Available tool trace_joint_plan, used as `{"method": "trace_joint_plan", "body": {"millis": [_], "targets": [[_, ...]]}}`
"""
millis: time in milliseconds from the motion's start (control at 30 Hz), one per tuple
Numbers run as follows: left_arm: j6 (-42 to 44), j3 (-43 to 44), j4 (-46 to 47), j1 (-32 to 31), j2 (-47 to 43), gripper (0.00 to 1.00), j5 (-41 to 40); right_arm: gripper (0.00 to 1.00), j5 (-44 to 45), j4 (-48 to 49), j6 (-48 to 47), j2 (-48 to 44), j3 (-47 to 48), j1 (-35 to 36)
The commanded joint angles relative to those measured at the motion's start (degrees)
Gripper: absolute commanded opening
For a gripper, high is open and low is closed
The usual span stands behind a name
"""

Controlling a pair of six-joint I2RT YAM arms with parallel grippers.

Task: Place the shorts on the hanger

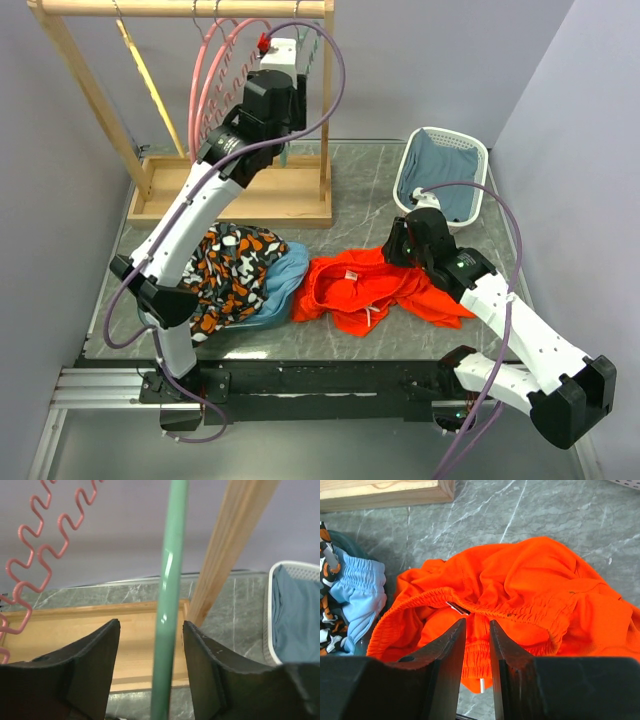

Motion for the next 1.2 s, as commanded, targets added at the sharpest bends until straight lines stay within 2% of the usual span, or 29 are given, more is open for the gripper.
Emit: {"method": "trace_joint_plan", "body": {"millis": [0,67,100,133,167,433,767,1167], "targets": [[0.79,-1.51,5.34,0.8,-1.54,0.46,1.6,0.33,-0.87,0.88,-0.59,-0.34,1.88,-0.25],[1.23,-3.44,7.71,0.88,-2.51,0.32,0.98,0.33,-0.96,0.96,-0.67,-0.17,1.89,-0.16],[1.49,-4.14,8.59,0.8,-2.86,0.11,0.89,0.33,-0.96,1.05,-0.76,-0.25,1.89,-0.25],[2.11,-5.28,10.34,0.8,-3.91,0.02,0.63,0.33,-0.96,0.88,-0.85,-0.17,1.97,-0.16],[2.55,-5.99,11.49,0.88,-4.35,0.01,-0.24,0.33,-0.87,0.88,-0.85,-0.08,2.06,-0.16],[6.68,-11.53,20.02,0.8,-10.5,0.01,-1.92,0.33,-0.7,1.4,-1.02,0.53,1.97,-0.16],[6.77,-13.46,18.97,0.88,-13.05,0.01,0.01,0.33,-0.7,2.11,-1.29,1.68,2.15,0.1],[4.05,-29.19,22.31,0.8,-26.14,0.01,3.44,0.39,0.53,3.43,-1.82,1.59,1.1,0.28]]}}
